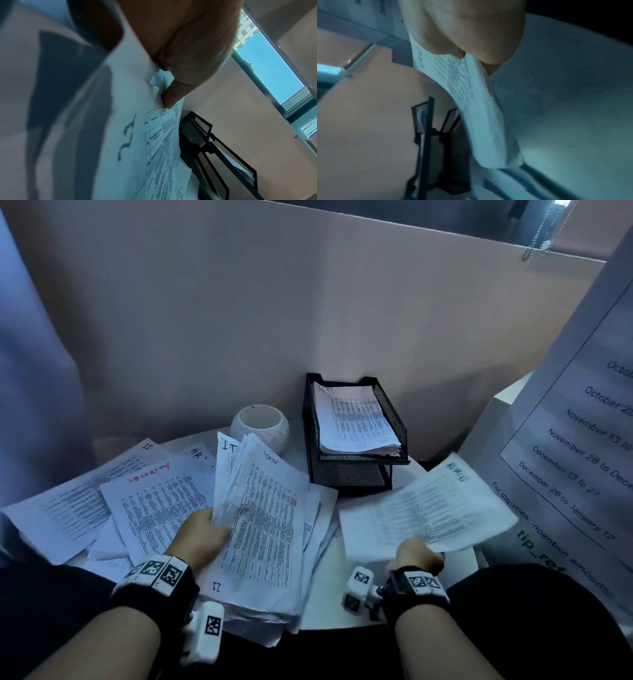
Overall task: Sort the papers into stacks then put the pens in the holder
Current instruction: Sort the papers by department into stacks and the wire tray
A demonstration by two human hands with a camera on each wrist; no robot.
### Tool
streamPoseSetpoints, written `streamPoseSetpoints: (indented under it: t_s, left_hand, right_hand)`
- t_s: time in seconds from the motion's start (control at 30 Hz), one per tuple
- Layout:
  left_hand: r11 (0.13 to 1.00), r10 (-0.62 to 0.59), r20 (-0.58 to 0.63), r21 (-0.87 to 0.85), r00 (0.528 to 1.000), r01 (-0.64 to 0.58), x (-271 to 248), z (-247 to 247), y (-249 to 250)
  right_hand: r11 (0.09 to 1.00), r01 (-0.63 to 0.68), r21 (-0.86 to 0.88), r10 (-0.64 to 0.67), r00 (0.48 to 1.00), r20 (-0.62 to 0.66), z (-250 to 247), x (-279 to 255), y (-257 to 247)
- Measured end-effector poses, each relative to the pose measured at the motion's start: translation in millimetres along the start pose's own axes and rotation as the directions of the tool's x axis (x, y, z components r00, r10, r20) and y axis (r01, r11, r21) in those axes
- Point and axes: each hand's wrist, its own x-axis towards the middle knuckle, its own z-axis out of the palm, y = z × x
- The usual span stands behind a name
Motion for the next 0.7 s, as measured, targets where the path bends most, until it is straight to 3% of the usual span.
streamPoseSetpoints:
  t_s: [0.1,0.23,0.33,0.43,0.6,0.7]
  left_hand:
    - [1.000,0.001,-0.008,-0.003,1.000,-0.001,0,-1,1]
    - [0.998,0.021,-0.027,-0.057,0.999,-0.022,-2,0,4]
    - [0.983,0.030,-0.005,-0.179,1.000,-0.030,-5,-1,8]
    - [0.944,0.071,0.049,-0.326,0.996,-0.051,-12,-3,16]
    - [0.892,0.138,0.113,-0.445,0.984,-0.074,-18,-5,27]
    - [0.867,0.148,0.149,-0.495,0.978,-0.056,-19,-7,33]
  right_hand:
    - [0.999,0.003,0.041,-0.005,0.999,0.047,0,-5,-25]
    - [0.997,0.013,0.070,-0.032,0.956,0.292,3,-19,-42]
    - [0.997,0.063,0.047,-0.078,0.859,0.506,3,-39,-39]
    - [0.997,0.024,-0.068,0.029,0.725,0.688,4,-54,-16]
    - [0.947,0.070,-0.314,0.223,0.562,0.797,6,-64,21]
    - [0.923,0.134,-0.362,0.248,0.514,0.821,6,-69,34]
